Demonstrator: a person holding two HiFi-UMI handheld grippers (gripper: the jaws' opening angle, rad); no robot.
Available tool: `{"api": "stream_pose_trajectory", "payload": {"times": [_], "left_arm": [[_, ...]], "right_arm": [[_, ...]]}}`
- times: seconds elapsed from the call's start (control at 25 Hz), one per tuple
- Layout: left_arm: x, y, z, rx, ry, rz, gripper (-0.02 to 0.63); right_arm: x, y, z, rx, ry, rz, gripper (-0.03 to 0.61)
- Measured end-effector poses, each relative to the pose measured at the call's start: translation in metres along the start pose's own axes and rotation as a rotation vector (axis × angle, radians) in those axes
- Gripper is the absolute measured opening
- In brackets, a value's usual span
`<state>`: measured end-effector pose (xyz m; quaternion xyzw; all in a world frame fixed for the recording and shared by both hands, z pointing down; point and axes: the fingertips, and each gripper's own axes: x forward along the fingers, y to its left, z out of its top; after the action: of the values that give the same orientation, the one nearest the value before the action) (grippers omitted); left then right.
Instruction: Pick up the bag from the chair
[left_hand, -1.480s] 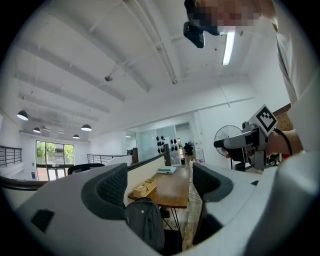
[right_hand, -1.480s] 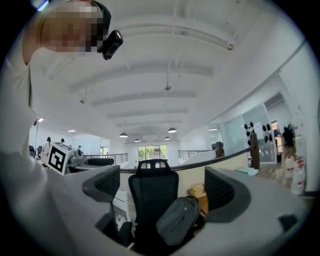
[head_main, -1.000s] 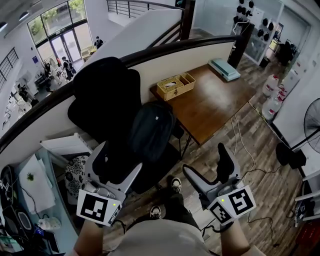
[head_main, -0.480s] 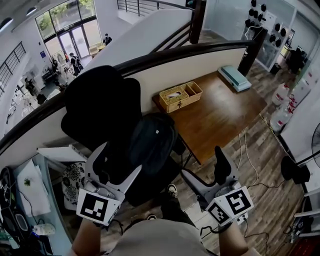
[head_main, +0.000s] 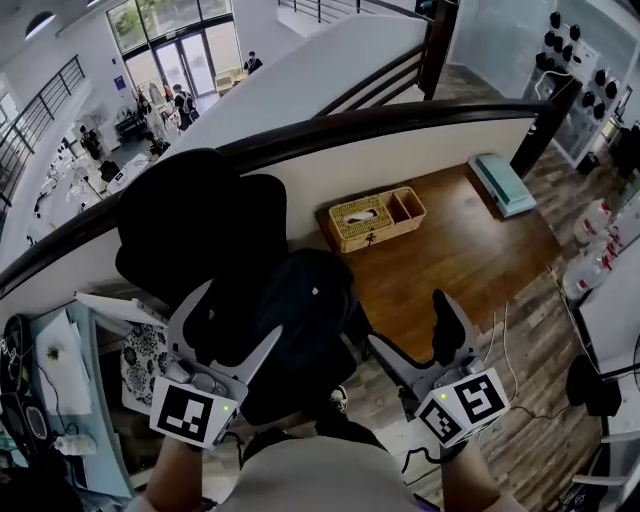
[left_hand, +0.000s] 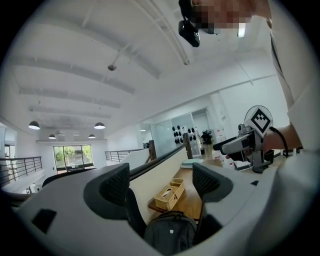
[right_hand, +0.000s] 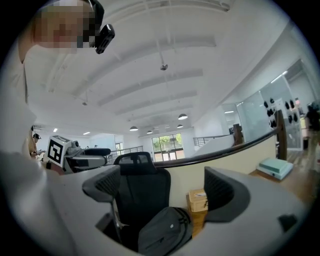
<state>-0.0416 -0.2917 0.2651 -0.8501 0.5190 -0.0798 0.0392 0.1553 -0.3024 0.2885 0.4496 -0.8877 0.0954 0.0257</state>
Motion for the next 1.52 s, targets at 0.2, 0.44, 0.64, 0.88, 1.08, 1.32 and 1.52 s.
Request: {"api": "stream_pose_trajectory", "payload": {"times": [0.2,0.44,0.64,0.88,1.08,1.32,1.52], "left_arm": [[0.035,0.009,-0.012,-0.002,0.040,0.038,0.393],[0.056,0.019,-0.031,-0.008,0.080,0.031,0.394],[0.058,0.040,-0.038,0.007,0.085,0.002,0.394],[0.068,0.059,-0.057,-0.014,0.107,-0.043,0.394],[0.090,0.075,-0.068,-0.032,0.087,-0.092,0.393],[0.141,0.077,-0.112,0.025,0.116,-0.185,0.393],[0.186,0.078,-0.178,0.125,0.171,-0.266,0.393]], "right_arm": [[0.034,-0.029,-0.007,0.018,0.025,0.047,0.523],[0.064,-0.044,-0.014,0.048,0.045,0.049,0.522],[0.075,-0.037,-0.022,0.050,0.057,0.019,0.522],[0.094,-0.035,-0.039,0.089,0.085,-0.014,0.522],[0.117,-0.048,-0.072,0.119,0.142,-0.060,0.518],[0.138,-0.069,-0.133,0.207,0.221,-0.124,0.514],[0.155,-0.085,-0.191,0.273,0.296,-0.184,0.483]]}}
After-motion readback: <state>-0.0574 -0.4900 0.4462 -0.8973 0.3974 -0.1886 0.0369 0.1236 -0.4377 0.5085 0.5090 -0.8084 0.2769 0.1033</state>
